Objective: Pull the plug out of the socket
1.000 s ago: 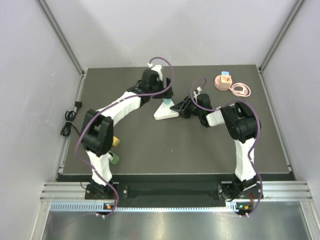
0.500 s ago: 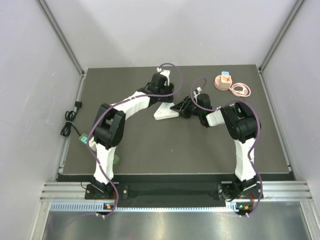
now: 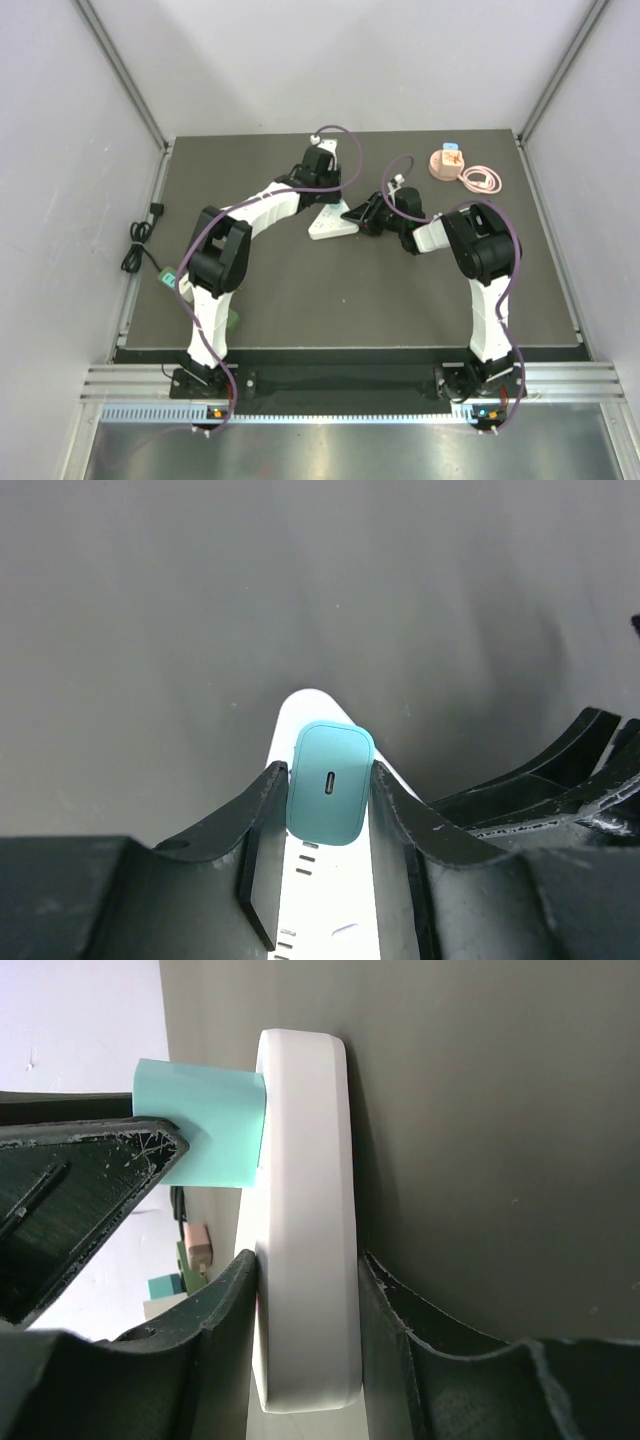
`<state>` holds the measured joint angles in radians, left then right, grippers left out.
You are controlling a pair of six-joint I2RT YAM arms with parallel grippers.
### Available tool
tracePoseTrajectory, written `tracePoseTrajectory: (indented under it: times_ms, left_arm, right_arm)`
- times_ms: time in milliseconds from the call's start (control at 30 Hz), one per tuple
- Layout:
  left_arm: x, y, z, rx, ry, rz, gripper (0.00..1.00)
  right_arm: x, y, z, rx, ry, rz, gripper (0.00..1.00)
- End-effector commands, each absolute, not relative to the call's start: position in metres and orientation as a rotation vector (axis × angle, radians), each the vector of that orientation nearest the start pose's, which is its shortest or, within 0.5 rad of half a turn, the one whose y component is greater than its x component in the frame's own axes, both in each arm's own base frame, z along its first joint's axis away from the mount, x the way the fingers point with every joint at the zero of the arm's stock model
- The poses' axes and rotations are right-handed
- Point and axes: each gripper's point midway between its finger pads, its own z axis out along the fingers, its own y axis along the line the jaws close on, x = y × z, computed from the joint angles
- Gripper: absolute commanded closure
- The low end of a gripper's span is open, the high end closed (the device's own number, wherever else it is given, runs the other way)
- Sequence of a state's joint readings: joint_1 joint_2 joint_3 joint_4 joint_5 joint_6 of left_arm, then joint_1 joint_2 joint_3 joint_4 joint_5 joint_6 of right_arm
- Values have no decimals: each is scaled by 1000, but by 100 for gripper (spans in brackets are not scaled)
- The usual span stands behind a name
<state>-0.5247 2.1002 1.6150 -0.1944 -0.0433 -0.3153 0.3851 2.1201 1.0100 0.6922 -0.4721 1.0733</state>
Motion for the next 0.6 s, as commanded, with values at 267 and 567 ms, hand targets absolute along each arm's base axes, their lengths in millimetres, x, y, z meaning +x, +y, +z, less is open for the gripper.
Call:
tracePoseTrajectory:
  times_ms: [267, 567]
  left_arm:
    - [500, -299, 135, 244, 2139, -406, 100]
    - [476, -311, 157, 402, 2047, -163, 100]
  right_arm:
    - [411, 283, -10, 500, 2359, 1214, 100]
    - [411, 282, -10, 506, 2362, 1207, 100]
